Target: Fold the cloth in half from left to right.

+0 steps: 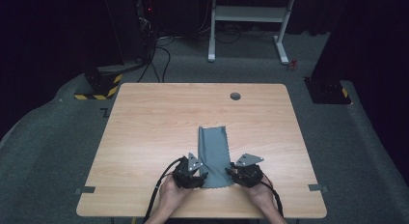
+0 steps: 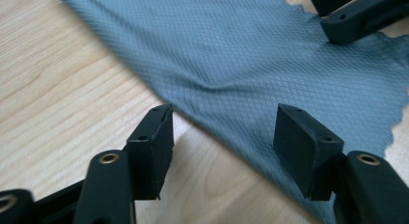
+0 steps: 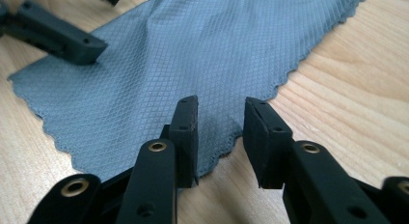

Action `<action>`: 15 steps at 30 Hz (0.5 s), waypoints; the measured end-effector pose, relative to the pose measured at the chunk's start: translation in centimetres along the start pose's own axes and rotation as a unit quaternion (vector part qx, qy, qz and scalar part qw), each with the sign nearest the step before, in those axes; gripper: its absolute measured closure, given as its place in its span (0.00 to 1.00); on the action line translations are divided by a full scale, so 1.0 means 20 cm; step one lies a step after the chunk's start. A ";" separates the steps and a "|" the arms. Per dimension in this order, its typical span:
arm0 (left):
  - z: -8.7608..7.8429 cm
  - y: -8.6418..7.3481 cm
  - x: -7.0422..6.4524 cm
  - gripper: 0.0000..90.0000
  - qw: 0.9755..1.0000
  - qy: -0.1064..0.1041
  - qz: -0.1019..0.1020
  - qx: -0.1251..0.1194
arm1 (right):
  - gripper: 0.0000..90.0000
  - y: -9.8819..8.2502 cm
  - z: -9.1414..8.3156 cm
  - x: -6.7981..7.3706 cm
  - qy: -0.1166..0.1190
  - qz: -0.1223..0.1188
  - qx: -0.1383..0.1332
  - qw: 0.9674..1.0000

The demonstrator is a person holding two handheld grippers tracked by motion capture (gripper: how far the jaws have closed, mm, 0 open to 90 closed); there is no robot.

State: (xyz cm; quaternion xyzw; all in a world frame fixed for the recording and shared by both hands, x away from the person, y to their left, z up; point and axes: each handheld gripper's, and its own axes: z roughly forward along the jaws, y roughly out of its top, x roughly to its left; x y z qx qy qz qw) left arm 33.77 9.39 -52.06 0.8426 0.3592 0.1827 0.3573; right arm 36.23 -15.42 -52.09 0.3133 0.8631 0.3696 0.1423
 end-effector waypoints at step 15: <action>-0.03 -0.07 0.03 0.42 0.999 -0.009 -0.024 -0.019 | 0.66 -0.06 -0.08 0.06 0.008 -0.020 0.008 1.000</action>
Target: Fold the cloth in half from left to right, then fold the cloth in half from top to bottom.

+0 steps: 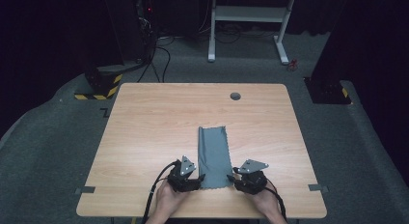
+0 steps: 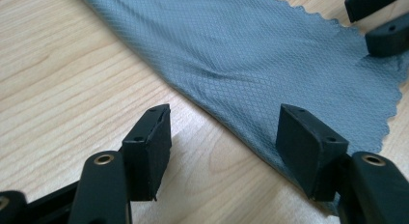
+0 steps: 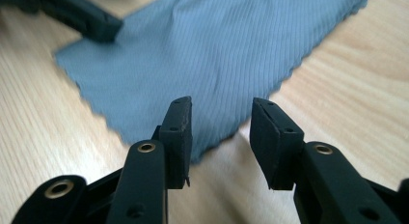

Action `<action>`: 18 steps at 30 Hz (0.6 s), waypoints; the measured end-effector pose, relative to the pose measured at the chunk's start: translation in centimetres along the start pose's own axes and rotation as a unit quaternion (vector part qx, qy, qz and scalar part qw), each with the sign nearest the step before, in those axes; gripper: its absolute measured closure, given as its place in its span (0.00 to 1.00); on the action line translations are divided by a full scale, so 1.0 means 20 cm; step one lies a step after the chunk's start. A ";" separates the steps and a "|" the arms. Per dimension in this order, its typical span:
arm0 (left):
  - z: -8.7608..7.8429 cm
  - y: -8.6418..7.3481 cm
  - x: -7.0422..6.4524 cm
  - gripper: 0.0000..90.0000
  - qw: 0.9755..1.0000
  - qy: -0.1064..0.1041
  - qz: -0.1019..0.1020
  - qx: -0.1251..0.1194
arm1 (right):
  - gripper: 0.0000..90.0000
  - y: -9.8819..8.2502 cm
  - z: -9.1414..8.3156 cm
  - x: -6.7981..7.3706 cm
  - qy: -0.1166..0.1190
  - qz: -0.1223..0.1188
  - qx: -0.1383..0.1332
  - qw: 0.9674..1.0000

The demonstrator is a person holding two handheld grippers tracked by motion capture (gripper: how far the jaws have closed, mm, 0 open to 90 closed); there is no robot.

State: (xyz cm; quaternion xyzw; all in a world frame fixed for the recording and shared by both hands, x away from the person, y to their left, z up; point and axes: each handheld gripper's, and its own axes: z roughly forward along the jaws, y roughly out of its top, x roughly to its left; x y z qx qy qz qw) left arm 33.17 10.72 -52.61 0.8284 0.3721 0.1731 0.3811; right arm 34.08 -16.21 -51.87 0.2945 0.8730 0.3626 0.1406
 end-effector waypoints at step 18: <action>-0.06 -0.06 0.02 0.43 1.000 -0.013 0.005 -0.001 | 0.77 -0.01 -0.01 0.02 -0.002 -0.013 -0.003 1.000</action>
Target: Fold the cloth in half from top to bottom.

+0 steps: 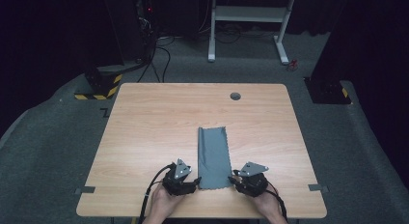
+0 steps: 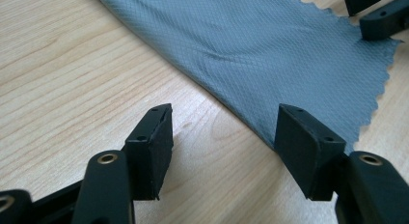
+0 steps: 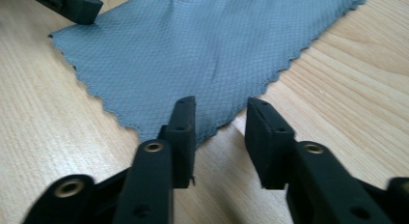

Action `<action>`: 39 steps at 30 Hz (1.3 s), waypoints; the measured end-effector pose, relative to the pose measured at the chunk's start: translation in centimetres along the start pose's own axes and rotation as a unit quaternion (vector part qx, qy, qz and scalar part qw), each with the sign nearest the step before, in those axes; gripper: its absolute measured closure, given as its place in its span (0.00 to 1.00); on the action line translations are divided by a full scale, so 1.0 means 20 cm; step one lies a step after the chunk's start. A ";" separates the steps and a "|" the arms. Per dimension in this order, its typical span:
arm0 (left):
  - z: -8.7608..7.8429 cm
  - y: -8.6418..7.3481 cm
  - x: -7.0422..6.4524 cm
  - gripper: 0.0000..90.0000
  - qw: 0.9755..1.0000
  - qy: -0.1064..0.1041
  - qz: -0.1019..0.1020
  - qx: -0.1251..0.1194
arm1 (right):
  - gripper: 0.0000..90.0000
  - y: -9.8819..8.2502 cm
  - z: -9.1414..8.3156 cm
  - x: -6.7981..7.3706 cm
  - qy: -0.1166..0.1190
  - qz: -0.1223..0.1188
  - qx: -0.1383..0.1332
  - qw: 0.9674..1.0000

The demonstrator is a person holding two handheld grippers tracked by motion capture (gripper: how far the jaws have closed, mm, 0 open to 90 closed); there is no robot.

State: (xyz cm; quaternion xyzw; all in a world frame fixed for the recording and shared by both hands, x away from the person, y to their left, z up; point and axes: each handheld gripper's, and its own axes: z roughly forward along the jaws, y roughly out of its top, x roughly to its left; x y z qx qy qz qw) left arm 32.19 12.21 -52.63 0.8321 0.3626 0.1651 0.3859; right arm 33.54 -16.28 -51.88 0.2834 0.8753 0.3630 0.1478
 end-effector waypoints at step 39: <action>0.41 0.41 0.51 0.54 0.993 0.083 -0.076 0.034 | 0.85 0.34 0.40 -0.42 -0.060 0.099 -0.005 0.993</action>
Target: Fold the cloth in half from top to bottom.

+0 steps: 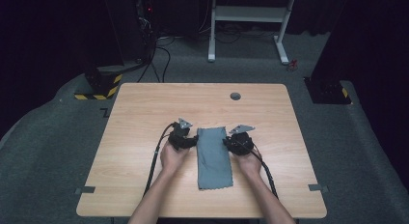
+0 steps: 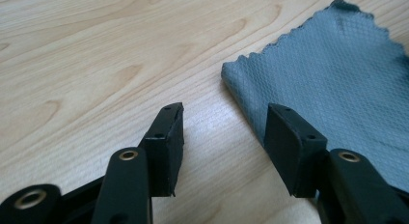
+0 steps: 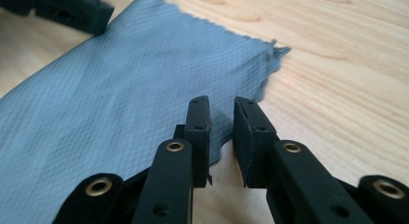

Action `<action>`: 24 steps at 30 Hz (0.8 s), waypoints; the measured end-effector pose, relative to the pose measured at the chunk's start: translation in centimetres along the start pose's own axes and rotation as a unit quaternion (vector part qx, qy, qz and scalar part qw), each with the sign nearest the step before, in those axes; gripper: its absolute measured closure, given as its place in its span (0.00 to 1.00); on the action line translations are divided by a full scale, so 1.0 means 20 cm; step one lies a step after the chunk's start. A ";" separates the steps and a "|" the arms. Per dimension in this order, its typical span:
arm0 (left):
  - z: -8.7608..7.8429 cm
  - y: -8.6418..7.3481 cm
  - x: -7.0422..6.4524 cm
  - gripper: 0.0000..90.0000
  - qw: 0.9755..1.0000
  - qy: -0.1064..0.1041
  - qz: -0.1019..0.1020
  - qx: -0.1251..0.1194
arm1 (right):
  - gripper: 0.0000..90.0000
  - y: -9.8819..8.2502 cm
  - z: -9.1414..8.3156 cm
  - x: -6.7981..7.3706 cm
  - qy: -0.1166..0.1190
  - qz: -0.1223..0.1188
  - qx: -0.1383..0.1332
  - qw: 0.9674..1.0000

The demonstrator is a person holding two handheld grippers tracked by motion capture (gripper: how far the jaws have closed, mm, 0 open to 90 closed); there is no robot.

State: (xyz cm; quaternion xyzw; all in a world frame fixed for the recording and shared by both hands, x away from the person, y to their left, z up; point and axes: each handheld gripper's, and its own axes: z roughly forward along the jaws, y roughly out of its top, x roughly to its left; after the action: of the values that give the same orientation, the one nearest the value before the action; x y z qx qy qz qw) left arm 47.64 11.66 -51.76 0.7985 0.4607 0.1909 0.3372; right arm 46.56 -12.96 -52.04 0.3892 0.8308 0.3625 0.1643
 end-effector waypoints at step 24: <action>0.06 0.04 -0.01 0.75 1.000 0.001 -0.017 -0.014 | 0.74 0.16 0.16 -0.08 -0.039 0.040 0.012 0.998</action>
State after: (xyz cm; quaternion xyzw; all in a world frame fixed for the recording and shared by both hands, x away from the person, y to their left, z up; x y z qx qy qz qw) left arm 48.75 10.73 -51.95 0.7856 0.4722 0.1923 0.3507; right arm 51.05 -11.38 -51.87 0.4378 0.8120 0.3428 0.1774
